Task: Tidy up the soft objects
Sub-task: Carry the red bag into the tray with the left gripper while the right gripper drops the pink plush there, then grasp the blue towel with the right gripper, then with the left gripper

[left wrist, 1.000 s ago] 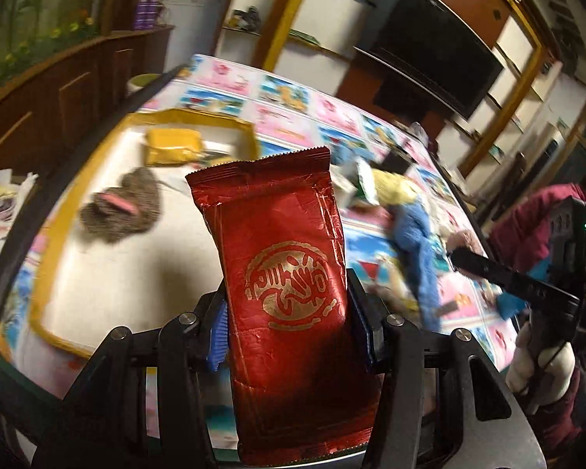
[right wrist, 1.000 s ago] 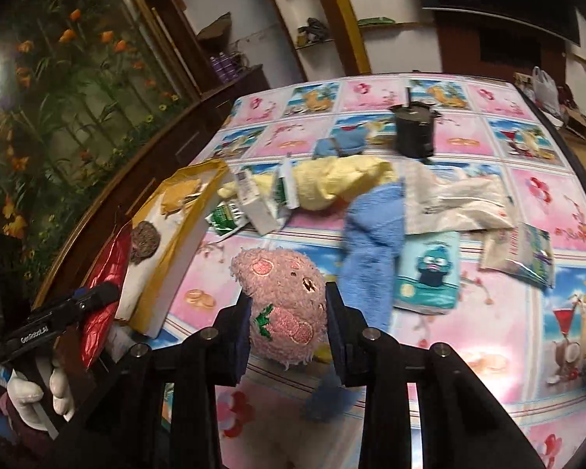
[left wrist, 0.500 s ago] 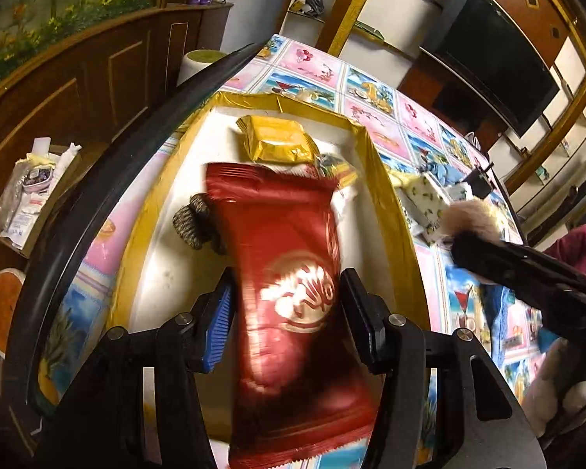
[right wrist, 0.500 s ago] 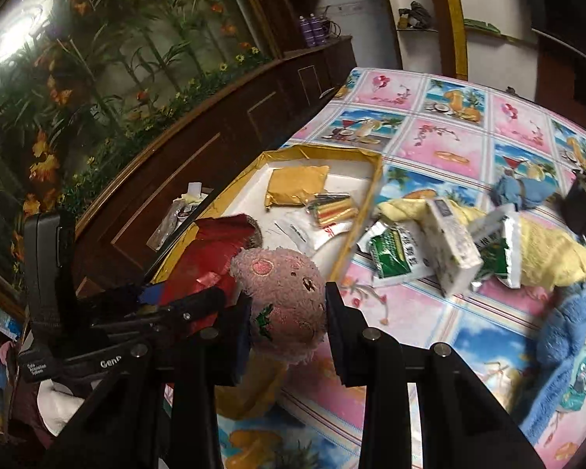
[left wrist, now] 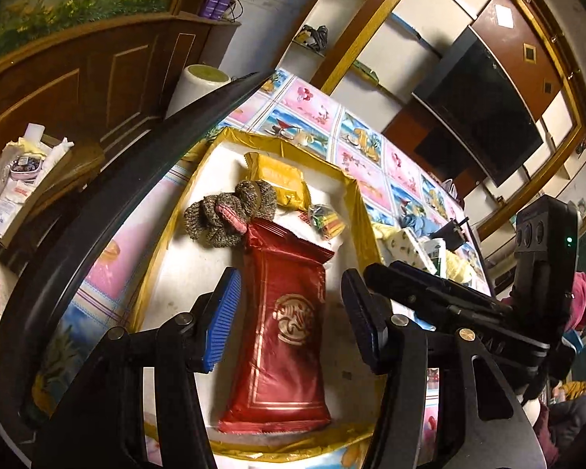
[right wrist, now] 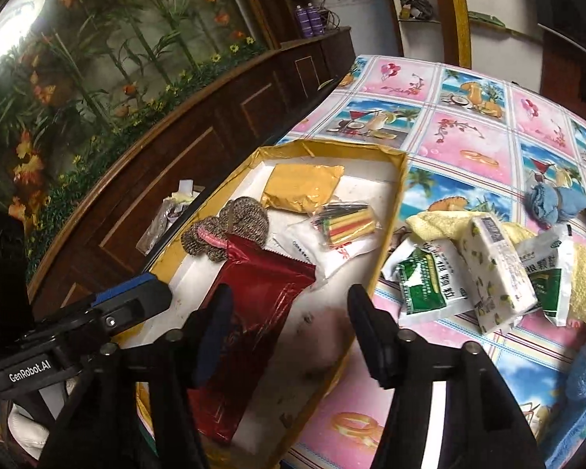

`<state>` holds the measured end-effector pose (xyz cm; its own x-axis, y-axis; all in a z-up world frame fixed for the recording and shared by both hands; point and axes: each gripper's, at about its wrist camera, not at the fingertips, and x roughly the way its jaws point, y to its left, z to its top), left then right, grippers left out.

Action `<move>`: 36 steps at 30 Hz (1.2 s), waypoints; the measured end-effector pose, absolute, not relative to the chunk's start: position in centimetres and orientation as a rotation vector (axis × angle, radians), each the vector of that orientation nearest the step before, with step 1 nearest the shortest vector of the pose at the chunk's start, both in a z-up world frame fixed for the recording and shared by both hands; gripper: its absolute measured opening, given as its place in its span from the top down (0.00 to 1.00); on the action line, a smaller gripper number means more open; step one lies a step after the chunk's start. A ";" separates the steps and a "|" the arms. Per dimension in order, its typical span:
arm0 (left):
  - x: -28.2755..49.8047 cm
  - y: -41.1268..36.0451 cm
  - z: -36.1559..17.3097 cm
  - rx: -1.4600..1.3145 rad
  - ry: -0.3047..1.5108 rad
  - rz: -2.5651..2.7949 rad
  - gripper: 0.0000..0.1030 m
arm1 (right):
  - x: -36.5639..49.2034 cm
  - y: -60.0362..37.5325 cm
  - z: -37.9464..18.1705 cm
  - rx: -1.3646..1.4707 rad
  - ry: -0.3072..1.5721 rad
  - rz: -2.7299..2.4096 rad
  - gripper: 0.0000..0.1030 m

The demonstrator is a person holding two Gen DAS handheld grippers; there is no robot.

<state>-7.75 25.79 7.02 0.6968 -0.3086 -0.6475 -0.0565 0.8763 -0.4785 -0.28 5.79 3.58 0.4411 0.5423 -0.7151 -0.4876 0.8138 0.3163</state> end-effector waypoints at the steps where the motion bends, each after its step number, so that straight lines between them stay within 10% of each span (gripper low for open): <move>1: -8.1 25.6 7.2 -0.500 0.790 -0.153 0.48 | -0.3 5.3 3.7 0.080 0.912 0.635 0.40; 18: -11.5 16.9 9.1 -0.317 0.747 -0.437 0.44 | -2.7 -19.1 3.0 0.343 0.849 0.130 0.40; 36: -12.0 10.1 7.6 -0.225 0.849 -0.487 0.44 | 0.7 -14.2 -0.9 0.192 0.970 0.327 0.51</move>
<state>-12.04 10.06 7.61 0.5601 -0.4964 -0.6632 0.3212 0.8681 -0.3785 0.68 -14.18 -0.89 0.5217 0.3560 -0.7753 -0.1863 0.9344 0.3037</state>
